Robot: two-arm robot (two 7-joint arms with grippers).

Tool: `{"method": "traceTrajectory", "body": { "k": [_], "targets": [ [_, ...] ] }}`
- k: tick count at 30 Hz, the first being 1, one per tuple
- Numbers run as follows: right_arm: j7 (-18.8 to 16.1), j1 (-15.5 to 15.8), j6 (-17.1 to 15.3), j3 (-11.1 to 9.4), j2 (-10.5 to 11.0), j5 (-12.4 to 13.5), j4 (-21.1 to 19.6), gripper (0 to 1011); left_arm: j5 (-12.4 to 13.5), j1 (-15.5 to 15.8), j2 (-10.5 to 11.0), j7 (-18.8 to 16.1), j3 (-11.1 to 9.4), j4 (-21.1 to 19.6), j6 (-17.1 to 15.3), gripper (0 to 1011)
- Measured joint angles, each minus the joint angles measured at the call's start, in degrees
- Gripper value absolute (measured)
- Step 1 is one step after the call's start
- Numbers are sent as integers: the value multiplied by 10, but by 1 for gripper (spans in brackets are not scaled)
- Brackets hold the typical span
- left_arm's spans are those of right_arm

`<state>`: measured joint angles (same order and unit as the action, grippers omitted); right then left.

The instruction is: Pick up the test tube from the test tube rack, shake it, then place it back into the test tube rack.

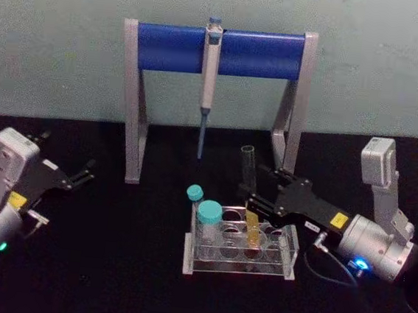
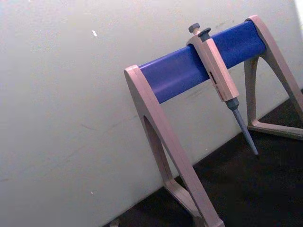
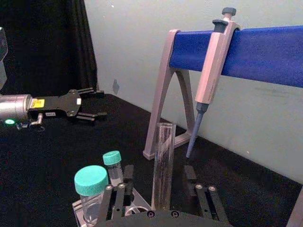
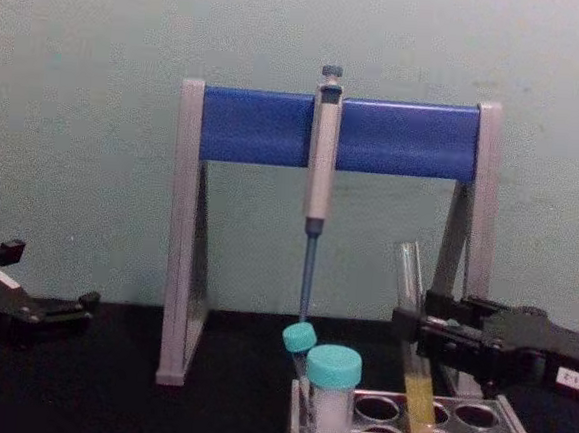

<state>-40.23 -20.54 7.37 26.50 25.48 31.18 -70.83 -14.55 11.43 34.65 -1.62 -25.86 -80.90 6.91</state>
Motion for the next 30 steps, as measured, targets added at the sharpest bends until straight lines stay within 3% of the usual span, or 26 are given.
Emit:
{"method": "traceTrajectory", "body": {
  "k": [7,13,30],
  "targets": [
    [0,0,0,0,0,1,0,868,0,0,0,0,0,0,0,1001],
    [0,0,1,0,0,1,-1,997,0,0,0,0,0,0,0,1001],
    [4,2,5,-1,1,0,-6,1000,0,0,0,0,0,0,0,1001]
  ]
}}
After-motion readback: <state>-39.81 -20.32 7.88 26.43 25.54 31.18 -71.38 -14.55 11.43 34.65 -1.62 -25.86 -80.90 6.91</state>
